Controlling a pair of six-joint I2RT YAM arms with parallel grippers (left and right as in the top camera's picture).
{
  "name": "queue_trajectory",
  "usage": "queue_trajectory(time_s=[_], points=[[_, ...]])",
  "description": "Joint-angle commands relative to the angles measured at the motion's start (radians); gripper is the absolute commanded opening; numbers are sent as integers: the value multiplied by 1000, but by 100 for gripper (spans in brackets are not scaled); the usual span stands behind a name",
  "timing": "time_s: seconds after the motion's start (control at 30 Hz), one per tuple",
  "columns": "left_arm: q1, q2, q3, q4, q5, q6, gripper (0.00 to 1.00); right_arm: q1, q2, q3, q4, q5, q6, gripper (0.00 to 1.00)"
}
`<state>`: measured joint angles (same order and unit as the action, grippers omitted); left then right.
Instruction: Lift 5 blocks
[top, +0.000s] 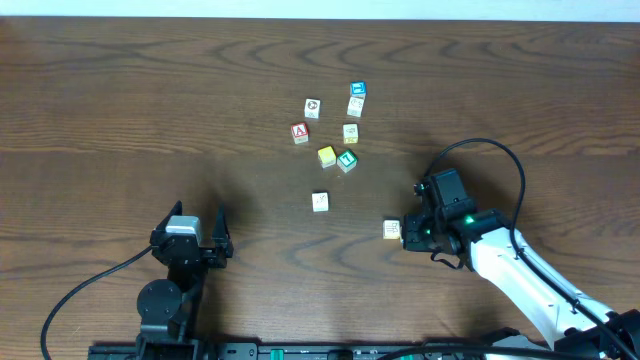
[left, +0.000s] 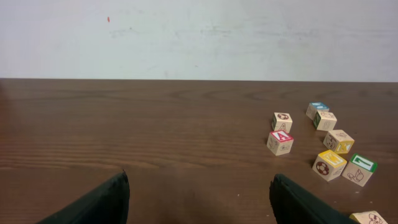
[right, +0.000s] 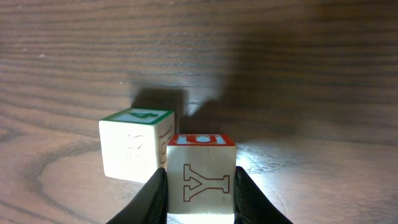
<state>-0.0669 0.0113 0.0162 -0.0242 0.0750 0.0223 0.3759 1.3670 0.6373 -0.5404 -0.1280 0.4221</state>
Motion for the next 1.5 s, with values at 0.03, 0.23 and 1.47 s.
queue_trajectory(time_s=[0.03, 0.23, 1.47], points=[[5, -1, -12, -40, 18, -5, 73, 45, 0, -3, 11, -19, -19, 10], [5, -1, -12, -40, 17, -5, 73, 99, 0, -3, 58, -15, -18, 15], [5, -1, -12, -40, 18, -5, 73, 134, 188, -3, 146, 60, 148, 7]])
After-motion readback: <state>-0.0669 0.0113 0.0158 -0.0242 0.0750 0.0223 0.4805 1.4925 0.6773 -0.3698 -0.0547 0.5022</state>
